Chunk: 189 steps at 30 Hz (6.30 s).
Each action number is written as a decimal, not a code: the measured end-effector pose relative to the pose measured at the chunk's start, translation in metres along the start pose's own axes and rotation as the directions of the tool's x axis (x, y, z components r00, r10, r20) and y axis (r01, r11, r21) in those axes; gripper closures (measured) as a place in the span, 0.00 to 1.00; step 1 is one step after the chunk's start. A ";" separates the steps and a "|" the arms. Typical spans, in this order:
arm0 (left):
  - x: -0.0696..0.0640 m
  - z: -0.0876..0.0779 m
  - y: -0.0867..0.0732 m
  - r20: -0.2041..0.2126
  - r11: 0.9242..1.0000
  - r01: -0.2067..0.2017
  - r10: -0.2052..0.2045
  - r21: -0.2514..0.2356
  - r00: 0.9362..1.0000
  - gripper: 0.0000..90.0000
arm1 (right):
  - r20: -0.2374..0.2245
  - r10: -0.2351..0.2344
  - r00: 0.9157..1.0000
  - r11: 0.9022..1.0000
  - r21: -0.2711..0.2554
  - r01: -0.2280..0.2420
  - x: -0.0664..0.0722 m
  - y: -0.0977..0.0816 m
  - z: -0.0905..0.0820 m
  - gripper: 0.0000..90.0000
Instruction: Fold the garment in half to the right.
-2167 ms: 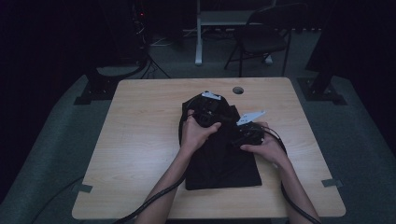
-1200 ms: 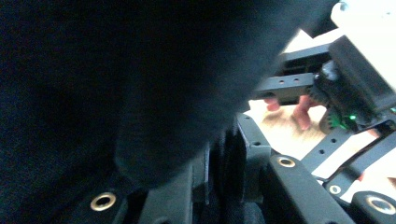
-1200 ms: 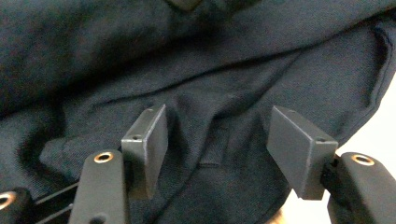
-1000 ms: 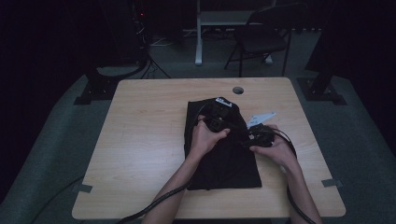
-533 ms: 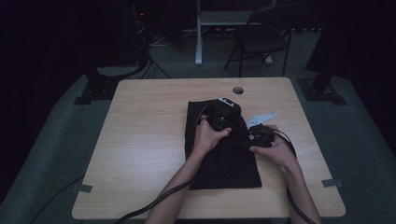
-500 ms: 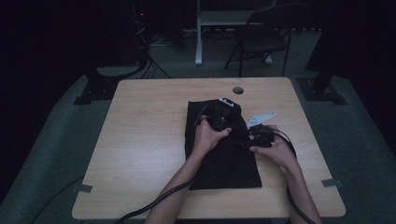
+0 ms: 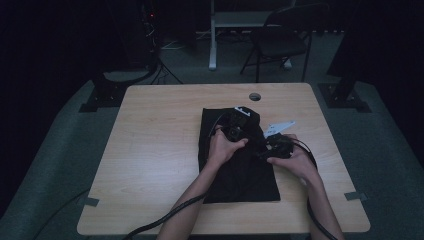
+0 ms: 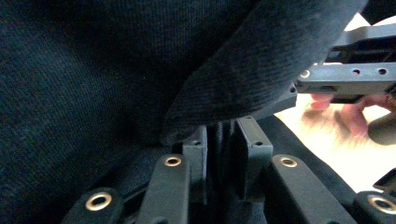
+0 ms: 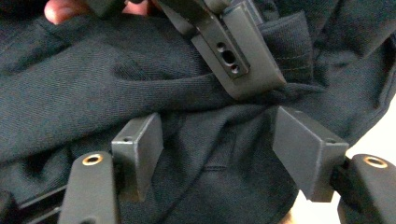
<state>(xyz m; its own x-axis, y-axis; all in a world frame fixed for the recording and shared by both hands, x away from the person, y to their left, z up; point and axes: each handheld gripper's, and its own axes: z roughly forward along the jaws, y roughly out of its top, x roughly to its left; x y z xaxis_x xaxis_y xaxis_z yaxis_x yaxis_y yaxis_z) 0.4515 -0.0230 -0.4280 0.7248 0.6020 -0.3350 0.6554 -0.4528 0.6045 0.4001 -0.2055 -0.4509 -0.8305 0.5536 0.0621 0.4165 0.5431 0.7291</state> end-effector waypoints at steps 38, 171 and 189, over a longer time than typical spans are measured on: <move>-0.006 -0.042 -0.020 0.141 0.991 -0.048 0.066 -0.124 0.988 0.34 | 0.032 0.093 0.995 0.996 0.003 -0.093 -0.020 -0.015 -0.019 0.24; -0.009 -0.103 -0.089 0.297 0.974 -0.108 0.166 -0.201 0.940 0.93 | 0.083 0.151 0.985 0.987 -0.060 -0.146 -0.026 -0.015 -0.028 0.24; -0.037 -0.088 -0.068 0.326 0.966 -0.178 0.232 -0.189 0.916 0.93 | 0.122 0.189 0.974 0.977 -0.125 -0.174 -0.031 -0.016 -0.036 0.24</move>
<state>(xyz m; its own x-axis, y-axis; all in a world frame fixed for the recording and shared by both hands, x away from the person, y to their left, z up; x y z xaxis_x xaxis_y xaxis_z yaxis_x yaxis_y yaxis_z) 0.3616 0.0430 -0.3933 0.8856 0.2317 -0.4025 0.4642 -0.4201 0.7798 0.4058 -0.2543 -0.4401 -0.6853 0.7190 0.1158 0.5055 0.3553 0.7863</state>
